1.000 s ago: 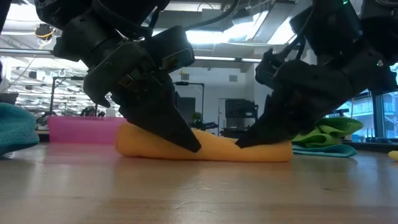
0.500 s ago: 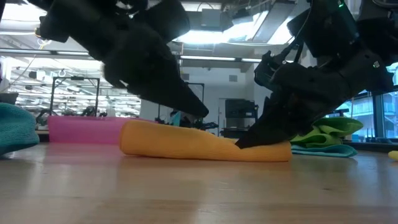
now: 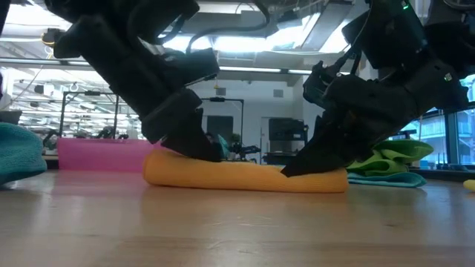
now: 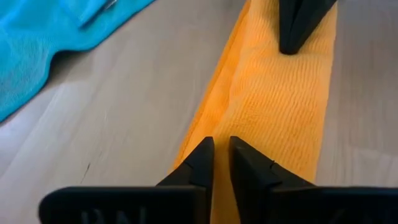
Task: Roll microfiber towels into tight, uniform cylinder then place into a basket
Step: Roll the orange microfiber towel
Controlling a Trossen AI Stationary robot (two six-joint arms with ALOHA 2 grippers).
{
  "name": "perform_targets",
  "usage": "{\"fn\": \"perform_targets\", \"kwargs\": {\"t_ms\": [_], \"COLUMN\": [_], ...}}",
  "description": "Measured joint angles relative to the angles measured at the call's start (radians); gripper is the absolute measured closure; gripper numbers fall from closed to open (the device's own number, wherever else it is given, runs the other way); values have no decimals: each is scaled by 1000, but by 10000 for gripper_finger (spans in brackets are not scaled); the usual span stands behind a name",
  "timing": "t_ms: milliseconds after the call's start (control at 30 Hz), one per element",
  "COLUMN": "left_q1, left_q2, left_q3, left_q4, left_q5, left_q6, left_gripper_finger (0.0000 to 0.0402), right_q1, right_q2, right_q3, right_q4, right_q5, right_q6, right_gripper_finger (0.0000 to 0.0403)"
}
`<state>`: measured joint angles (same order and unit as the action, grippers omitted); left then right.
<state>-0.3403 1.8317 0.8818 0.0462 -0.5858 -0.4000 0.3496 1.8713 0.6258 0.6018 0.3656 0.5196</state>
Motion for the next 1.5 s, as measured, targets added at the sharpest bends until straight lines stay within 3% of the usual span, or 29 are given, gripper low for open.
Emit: {"fn": "perform_targets", "kwargs": {"t_ms": [467, 633, 1033, 1200, 1500], "left_q1": [1, 1, 1, -2, -41], "left_q2": [15, 15, 15, -4, -127], "left_q3": [0, 0, 0, -1, 2], "left_q4": [-23, -23, -21, -28, -39], "left_q5": [55, 71, 82, 85, 87], "left_q6": [-17, -17, -17, 43, 130], "left_gripper_finger": [400, 399, 399, 376, 299], "right_q1": [3, 9, -8, -10, -13], "right_q2": [-52, -70, -47, -35, -35], "right_q3": [-4, -3, 0, 1, 0], "right_q4": [56, 45, -115, -112, -113], "right_q5": [-52, 24, 87, 91, 82], "right_q6": [-74, -81, 26, 29, 30], "right_gripper_finger": [394, 394, 394, 394, 394]}}
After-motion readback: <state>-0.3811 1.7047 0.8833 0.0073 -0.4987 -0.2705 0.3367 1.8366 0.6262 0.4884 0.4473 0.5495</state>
